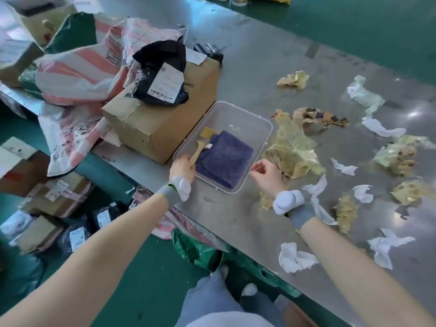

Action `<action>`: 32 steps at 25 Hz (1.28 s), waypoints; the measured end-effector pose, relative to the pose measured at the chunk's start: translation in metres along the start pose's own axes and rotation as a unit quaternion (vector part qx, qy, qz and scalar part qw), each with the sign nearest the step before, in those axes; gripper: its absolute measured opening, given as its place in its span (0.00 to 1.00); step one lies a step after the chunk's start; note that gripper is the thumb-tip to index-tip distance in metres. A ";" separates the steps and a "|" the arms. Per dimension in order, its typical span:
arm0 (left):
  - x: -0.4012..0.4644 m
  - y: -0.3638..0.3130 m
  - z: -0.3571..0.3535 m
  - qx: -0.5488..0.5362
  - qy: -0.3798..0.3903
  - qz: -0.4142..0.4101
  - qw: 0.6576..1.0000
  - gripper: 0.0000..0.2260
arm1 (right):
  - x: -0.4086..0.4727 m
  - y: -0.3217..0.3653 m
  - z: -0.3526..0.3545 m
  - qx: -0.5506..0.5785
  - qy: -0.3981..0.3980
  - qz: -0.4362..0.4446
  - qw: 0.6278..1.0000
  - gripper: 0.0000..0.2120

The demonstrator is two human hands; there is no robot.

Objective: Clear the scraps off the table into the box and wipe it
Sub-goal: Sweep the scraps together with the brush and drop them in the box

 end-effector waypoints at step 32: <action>-0.005 -0.116 -0.005 0.076 -0.040 -0.223 0.971 0.09 | -0.026 -0.085 0.073 -0.139 -0.098 -0.031 0.985 0.26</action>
Point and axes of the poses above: each hand's wrist, its own x-axis towards the middle knuckle, its own z-axis out of the back of the hand, y = z × x, the point moved 1 cm from there along x, towards the middle knuckle, and after that the axes turned 1 degree about -y, right-handed, at the moved point
